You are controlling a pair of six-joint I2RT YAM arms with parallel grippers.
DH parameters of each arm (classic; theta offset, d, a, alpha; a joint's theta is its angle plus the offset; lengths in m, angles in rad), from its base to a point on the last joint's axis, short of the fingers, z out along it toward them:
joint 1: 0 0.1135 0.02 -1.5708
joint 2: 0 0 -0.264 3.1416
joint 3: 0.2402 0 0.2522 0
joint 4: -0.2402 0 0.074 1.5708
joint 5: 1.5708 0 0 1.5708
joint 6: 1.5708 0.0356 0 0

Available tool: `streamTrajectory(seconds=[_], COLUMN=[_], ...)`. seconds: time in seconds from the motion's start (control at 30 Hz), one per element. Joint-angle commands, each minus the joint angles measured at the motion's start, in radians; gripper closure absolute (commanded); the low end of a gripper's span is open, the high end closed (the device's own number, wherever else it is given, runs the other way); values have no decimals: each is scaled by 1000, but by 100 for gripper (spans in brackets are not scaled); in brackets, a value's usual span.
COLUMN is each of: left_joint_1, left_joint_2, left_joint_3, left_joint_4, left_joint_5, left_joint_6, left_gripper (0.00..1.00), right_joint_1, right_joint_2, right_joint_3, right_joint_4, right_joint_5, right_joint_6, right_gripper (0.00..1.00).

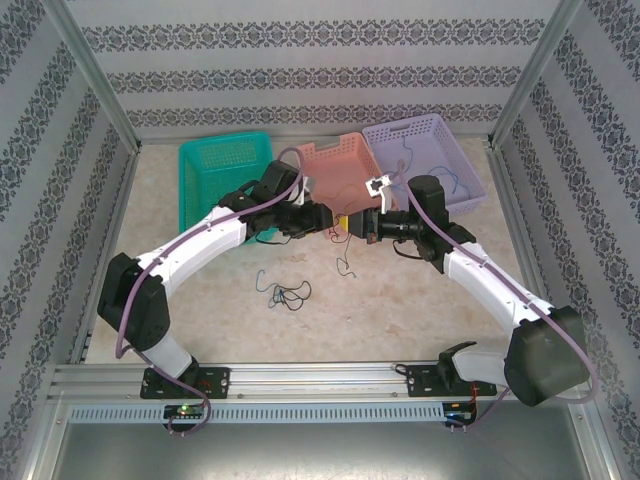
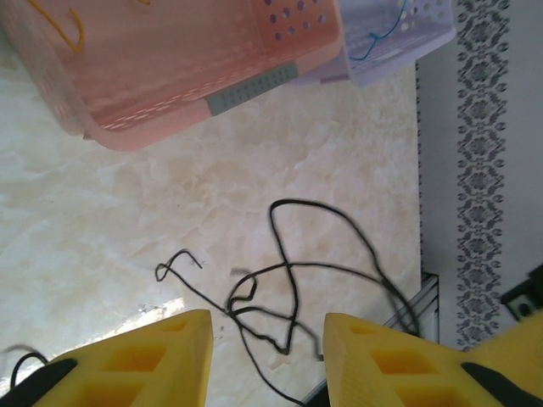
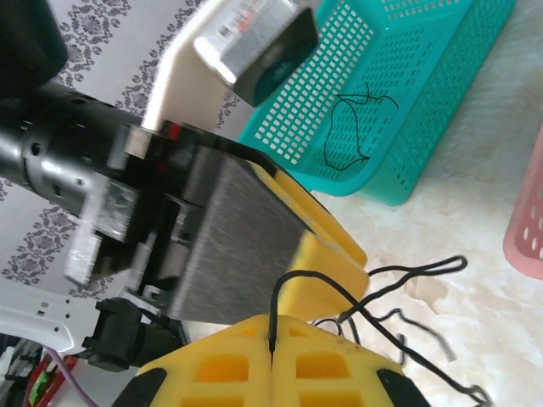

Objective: Untangle the cables

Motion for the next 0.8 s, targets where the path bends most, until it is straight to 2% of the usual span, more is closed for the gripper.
streamTrajectory(seconds=[0.0,0.43,0.57,0.73,0.77], left_joint_1=[14,14,14,14,15], left_joint_2=[16,47,58,46,41], left_joint_3=[12,2,5,11,13], left_joint_4=[7,56,76,47,32], left_joint_5=[37,54,34,-9,-14], left_joint_6=[60,54,48,69,78], left_gripper=[63,65,75,100,100], right_joint_1=[-4,-14,-19,-45,-53], right_joint_2=[7,21,25,15,12], right_joint_3=[38,51,56,56,55], right_joint_4=[1,3,7,-18,-28], right_joint_5=[-47,-76,-86,-83,-80], right_joint_6=[6,21,31,15,9], right_gripper=[100,100,100,100,100])
